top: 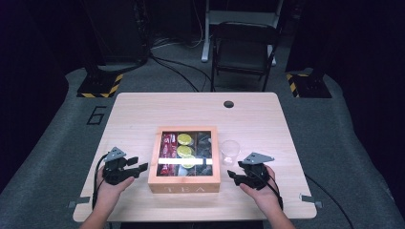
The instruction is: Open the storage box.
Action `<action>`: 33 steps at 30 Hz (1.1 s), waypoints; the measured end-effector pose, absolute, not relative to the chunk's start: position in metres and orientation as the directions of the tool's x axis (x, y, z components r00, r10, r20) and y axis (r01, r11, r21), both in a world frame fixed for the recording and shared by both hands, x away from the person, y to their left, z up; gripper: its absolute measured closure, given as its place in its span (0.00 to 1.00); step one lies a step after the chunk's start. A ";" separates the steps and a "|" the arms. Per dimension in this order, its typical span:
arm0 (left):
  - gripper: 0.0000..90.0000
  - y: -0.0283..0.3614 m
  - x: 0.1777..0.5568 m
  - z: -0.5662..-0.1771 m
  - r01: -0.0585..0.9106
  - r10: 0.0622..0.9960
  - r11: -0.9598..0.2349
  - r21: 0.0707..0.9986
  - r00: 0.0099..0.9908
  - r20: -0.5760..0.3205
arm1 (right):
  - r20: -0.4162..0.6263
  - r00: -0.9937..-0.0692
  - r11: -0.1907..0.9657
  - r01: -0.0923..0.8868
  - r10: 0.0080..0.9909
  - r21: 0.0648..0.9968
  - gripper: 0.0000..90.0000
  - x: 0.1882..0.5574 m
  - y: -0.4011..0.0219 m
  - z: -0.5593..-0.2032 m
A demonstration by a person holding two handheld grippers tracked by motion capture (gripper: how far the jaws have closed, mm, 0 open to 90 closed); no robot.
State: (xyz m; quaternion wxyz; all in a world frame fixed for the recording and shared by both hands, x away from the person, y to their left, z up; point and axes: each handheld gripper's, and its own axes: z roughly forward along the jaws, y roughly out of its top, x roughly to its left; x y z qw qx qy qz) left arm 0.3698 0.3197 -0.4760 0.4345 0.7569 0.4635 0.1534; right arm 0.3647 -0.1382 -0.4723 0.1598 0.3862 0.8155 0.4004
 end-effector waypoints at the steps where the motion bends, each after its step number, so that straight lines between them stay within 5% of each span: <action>1: 0.48 0.320 0.369 -0.476 0.562 0.836 -0.186 0.806 0.521 -0.170 | 0.045 -0.657 0.389 0.498 0.752 0.775 0.47 0.364 -0.138 -0.472; 14: 0.48 0.320 0.370 -0.478 0.543 0.845 -0.239 0.805 0.524 -0.103 | 0.043 -0.676 0.392 0.477 0.736 0.787 0.49 0.362 -0.138 -0.472; 33: 0.50 0.321 0.366 -0.474 0.539 0.836 -0.234 0.809 0.536 -0.115 | 0.090 -0.698 0.353 0.465 0.711 0.812 0.49 0.358 -0.135 -0.456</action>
